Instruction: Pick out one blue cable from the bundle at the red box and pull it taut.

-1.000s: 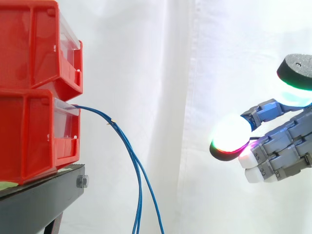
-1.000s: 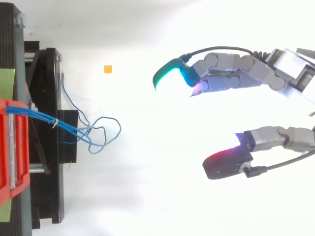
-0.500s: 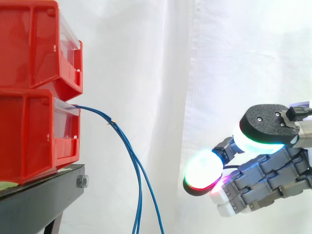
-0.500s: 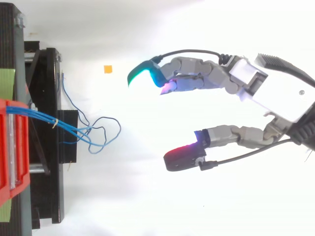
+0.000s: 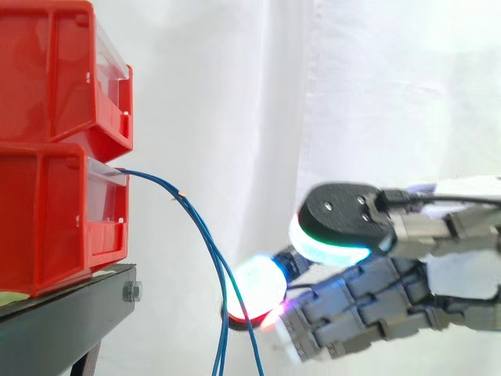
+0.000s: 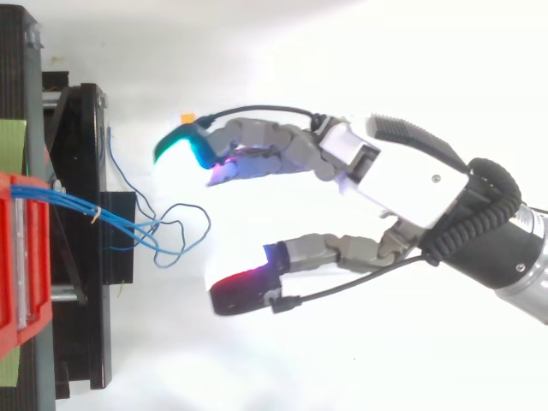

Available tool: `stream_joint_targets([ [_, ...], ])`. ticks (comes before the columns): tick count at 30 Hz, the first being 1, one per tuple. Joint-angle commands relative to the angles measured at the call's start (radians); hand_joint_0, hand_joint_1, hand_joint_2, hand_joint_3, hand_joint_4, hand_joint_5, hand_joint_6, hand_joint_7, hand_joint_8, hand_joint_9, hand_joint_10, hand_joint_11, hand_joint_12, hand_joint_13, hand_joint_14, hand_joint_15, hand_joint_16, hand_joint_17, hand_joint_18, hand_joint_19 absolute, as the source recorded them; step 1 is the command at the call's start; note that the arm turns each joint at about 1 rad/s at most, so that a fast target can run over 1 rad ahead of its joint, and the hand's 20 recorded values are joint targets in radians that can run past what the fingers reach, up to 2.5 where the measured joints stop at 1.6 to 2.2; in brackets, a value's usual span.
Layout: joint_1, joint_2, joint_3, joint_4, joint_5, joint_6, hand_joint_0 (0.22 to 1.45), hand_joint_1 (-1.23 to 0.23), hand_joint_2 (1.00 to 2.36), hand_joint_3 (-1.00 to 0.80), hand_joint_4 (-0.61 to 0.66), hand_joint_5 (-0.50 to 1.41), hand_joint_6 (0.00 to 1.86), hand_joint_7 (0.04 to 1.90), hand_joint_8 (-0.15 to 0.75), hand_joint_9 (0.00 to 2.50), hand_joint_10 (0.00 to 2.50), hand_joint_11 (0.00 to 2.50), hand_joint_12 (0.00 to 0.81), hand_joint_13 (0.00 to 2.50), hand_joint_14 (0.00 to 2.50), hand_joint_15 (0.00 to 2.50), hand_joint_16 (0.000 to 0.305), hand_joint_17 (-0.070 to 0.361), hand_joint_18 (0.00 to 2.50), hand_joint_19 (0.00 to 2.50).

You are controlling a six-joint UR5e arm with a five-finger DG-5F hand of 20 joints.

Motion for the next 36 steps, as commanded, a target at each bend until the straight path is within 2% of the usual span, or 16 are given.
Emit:
stream_joint_targets([
  [1,0.0,-0.005,0.032,-0.024,-0.009,-0.008,0.5,-0.68,1.0,-0.5,0.23,-0.18,0.5,0.72,0.237,0.7,0.01,0.2,0.274,0.64,0.01,0.18,0.029,0.065,0.36,0.27],
  [5,-0.002,-0.022,0.032,-0.022,-0.014,-0.003,0.5,-0.68,1.0,-0.5,0.23,-0.18,0.5,0.72,0.239,0.7,0.01,0.2,0.272,0.64,0.01,0.18,0.029,0.064,0.36,0.26],
  [9,-0.004,-0.048,0.034,-0.001,-0.034,0.038,0.5,-0.67,1.0,-0.5,0.23,-0.18,0.5,0.72,0.239,0.71,0.01,0.22,0.266,0.64,0.01,0.19,0.028,0.063,0.36,0.27],
  [16,-0.007,-0.05,0.034,0.022,-0.049,0.042,0.5,-0.66,1.0,-0.5,0.23,-0.18,0.5,0.72,0.239,0.72,0.01,0.21,0.264,0.64,0.01,0.19,0.028,0.062,0.35,0.28],
  [18,-0.008,-0.067,0.037,0.032,-0.049,0.042,0.5,-0.65,1.0,-0.5,0.23,-0.18,0.5,0.72,0.241,0.72,0.01,0.22,0.264,0.64,0.01,0.19,0.027,0.062,0.35,0.28],
  [19,-0.011,-0.083,0.051,0.038,-0.051,0.049,0.5,-0.66,1.0,-0.5,0.23,-0.18,0.5,0.72,0.241,0.72,0.01,0.22,0.264,0.64,0.01,0.19,0.027,0.061,0.36,0.27],
  [20,-0.016,-0.105,0.065,0.047,-0.064,0.058,0.5,-0.66,1.0,-0.5,0.23,-0.18,0.5,0.72,0.239,0.72,0.01,0.22,0.264,0.64,0.01,0.19,0.027,0.061,0.35,0.28],
  [22,-0.019,-0.122,0.086,0.05,-0.08,0.071,0.5,-0.65,1.0,-0.5,0.23,-0.18,0.5,0.72,0.241,0.72,0.01,0.22,0.261,0.64,0.01,0.19,0.027,0.06,0.35,0.28],
  [23,-0.022,-0.129,0.103,0.045,-0.1,0.097,0.5,-0.65,1.0,-0.5,0.23,-0.18,0.5,0.72,0.243,0.72,0.01,0.23,0.262,0.64,0.01,0.19,0.027,0.06,0.35,0.29],
  [30,-0.033,-0.129,0.111,0.051,-0.115,0.114,0.5,-0.64,1.0,-0.5,0.23,-0.18,0.5,0.74,0.242,0.73,0.01,0.22,0.256,0.65,0.01,0.2,0.025,0.057,0.36,0.28],
  [34,-0.043,-0.131,0.109,0.061,-0.144,0.135,0.51,-0.64,1.0,-0.5,0.23,-0.17,0.5,0.78,0.243,0.73,0.01,0.24,0.257,0.66,0.01,0.2,0.025,0.056,0.36,0.29],
  [36,-0.051,-0.131,0.109,0.061,-0.169,0.175,0.51,-0.63,1.0,-0.5,0.23,-0.17,0.5,0.8,0.24,0.73,0.01,0.24,0.256,0.66,0.01,0.2,0.025,0.055,0.36,0.29],
])
